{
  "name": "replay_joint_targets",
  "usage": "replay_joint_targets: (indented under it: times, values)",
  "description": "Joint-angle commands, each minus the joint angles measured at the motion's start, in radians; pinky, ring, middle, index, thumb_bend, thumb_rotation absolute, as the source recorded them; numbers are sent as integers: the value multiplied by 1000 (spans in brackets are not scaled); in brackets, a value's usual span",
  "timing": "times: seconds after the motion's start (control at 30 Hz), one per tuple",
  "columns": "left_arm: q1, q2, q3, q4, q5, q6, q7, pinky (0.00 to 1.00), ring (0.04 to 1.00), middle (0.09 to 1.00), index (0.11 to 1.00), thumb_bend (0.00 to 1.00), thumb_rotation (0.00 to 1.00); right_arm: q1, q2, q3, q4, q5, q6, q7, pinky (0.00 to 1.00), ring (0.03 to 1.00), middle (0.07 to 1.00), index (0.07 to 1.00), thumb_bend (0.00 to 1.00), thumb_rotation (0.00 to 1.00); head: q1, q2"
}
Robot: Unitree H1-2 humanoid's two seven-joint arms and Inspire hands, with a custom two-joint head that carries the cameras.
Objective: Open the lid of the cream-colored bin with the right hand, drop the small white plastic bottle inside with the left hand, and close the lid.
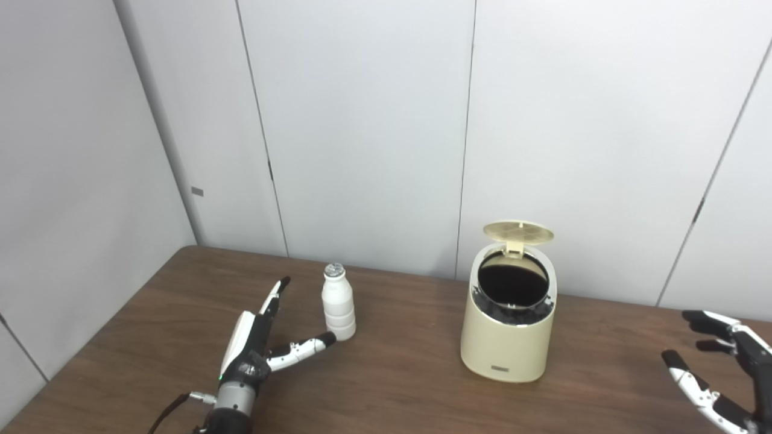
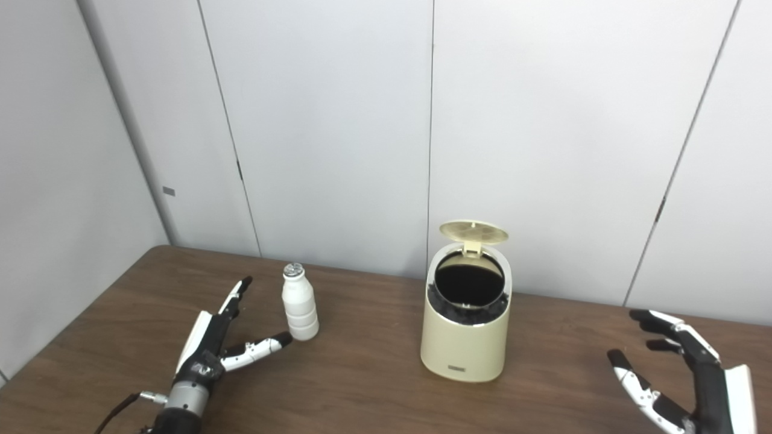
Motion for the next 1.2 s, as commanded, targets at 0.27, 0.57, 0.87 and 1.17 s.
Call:
replay_joint_targets:
  times: [0.27, 0.57, 0.87, 1.17]
  values:
    - [-74, 33, -22, -29, 37, 40, 15, 845, 965, 998, 1000, 1000, 464, -16, 14, -4, -97, -18, 47, 19, 561, 693, 703, 639, 180, 89, -2, -4]
    - [-118, 38, -52, -30, 69, 66, 9, 742, 875, 921, 974, 1000, 463, -12, 28, 6, -132, -33, 67, 20, 554, 685, 696, 639, 163, 0, -15, -6]
    - [-159, 32, -92, -37, 58, 119, -31, 725, 862, 915, 968, 1000, 407, -17, 49, 4, -156, -38, 77, 18, 518, 658, 672, 614, 146, 0, -22, -12]
    - [-190, 4, -107, -19, 87, 119, 14, 703, 840, 892, 947, 1000, 380, -13, 55, 8, -180, -45, 98, 28, 502, 655, 674, 619, 120, 0, -32, -12]
